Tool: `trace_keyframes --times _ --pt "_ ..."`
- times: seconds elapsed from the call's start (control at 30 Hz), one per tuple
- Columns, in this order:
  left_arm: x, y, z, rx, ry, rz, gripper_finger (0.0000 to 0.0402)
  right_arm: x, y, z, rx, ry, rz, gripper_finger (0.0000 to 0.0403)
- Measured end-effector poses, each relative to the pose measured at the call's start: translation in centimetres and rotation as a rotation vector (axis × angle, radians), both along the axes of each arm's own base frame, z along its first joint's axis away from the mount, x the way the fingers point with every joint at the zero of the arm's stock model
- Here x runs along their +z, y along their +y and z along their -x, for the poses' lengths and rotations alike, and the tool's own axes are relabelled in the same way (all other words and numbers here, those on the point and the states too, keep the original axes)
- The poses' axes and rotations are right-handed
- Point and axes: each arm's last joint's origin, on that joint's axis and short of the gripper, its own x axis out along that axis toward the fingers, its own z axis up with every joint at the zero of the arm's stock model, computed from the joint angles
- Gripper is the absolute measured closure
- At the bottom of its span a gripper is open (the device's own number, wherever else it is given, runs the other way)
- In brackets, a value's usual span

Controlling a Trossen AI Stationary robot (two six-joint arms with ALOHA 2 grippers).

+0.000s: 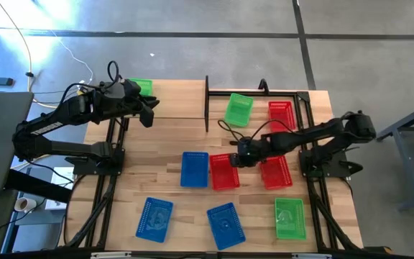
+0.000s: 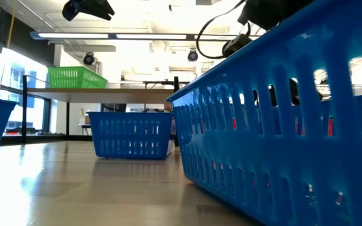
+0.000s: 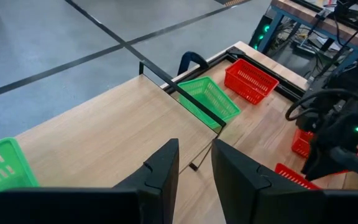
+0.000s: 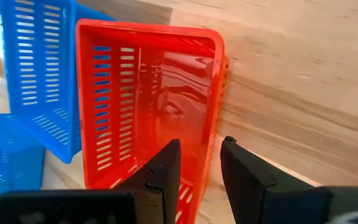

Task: Stack baskets on shelf by color
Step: Put the bottom left red bin on the shelf

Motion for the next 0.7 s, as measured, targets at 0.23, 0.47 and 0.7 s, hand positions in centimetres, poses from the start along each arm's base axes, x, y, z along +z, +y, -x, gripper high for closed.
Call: trace_keyframes --times 0.23,0.47,0.7 --pt "0.0 0.0 0.0 0.000 0.000 0.000 0.0314 -1.3 0.1 -0.5 0.012 0.039 -0.014 0.0302" --pt "0.0 0.0 0.0 0.000 0.000 0.000 0.0314 -2.6 0.2 -0.9 0.028 0.081 -0.048 0.0327" --pt "0.0 0.0 0.0 0.000 0.000 0.000 0.0314 -3.0 0.2 -0.9 -0.011 0.100 -0.067 0.0397"
